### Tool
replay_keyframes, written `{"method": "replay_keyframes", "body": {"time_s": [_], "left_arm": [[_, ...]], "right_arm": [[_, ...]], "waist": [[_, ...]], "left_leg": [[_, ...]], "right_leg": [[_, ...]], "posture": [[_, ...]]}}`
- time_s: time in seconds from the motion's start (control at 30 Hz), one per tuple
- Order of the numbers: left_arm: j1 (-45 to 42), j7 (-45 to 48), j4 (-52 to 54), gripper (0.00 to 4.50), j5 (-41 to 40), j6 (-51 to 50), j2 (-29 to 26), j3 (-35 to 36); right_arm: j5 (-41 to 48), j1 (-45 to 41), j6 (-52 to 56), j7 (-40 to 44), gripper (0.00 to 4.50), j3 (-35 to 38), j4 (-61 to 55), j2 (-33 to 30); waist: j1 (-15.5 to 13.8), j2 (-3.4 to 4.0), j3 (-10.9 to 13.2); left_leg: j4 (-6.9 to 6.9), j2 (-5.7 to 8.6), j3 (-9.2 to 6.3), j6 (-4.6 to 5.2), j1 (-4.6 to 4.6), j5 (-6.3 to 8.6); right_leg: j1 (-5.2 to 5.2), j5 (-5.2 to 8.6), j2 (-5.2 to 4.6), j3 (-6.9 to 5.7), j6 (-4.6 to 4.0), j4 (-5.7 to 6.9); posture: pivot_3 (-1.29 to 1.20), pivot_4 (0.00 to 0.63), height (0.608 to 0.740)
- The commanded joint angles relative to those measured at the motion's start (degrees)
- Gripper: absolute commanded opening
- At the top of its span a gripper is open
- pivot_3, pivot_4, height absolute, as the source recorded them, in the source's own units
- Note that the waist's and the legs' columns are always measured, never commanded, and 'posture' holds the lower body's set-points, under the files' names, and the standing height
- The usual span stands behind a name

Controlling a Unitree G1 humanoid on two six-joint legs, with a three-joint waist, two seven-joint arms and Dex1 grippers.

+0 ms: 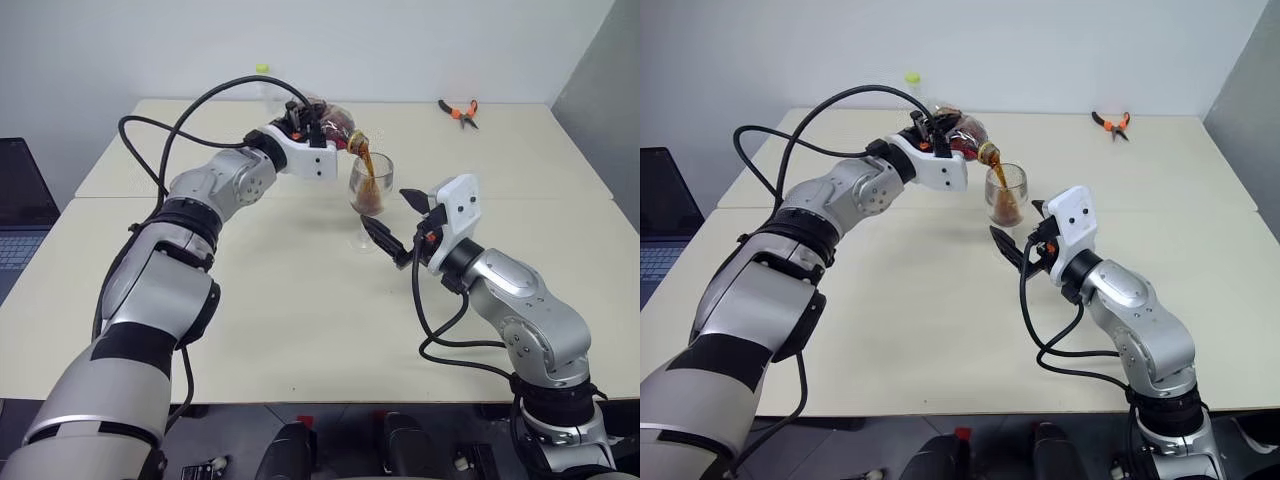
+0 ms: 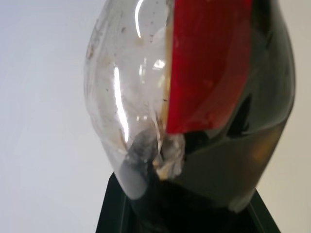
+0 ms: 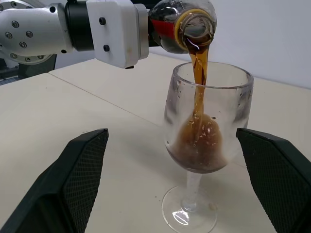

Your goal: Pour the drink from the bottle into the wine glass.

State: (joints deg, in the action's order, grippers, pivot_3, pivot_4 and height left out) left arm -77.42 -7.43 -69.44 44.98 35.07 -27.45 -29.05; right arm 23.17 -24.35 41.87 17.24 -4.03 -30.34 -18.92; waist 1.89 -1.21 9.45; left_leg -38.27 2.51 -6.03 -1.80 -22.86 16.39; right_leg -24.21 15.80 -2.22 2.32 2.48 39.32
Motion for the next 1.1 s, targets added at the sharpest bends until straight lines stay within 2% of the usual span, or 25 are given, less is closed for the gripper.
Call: {"method": "replay_keyframes", "body": {"time_s": [0.03, 1.1], "left_arm": [[-2.8, -1.7, 0.4, 0.74, -0.4, -0.4, -0.6, 0.4], [-3.1, -1.3, 0.5, 0.74, -0.9, 0.0, 0.3, 0.5]], "right_arm": [[0.0, -0.7, -0.3, -0.1, 4.50, 0.3, -2.7, 0.2], [0.1, 0.1, -0.1, -0.5, 4.50, 0.1, -3.3, 0.5]], "waist": [[0.0, 0.00, 0.0], [0.0, 0.00, 0.0]], "left_leg": [[-0.01, 0.00, 0.00, 0.00, 0.00, 0.00], [-0.33, 0.00, -0.01, 0.01, -0.06, 0.01]], "right_leg": [[0.00, 0.00, 0.00, 0.00, 0.00, 0.01], [-0.03, 0.00, 0.00, -0.01, 0.01, 0.27]], "posture": [[0.00, 0.150, 0.740], [0.00, 0.150, 0.740]]}}
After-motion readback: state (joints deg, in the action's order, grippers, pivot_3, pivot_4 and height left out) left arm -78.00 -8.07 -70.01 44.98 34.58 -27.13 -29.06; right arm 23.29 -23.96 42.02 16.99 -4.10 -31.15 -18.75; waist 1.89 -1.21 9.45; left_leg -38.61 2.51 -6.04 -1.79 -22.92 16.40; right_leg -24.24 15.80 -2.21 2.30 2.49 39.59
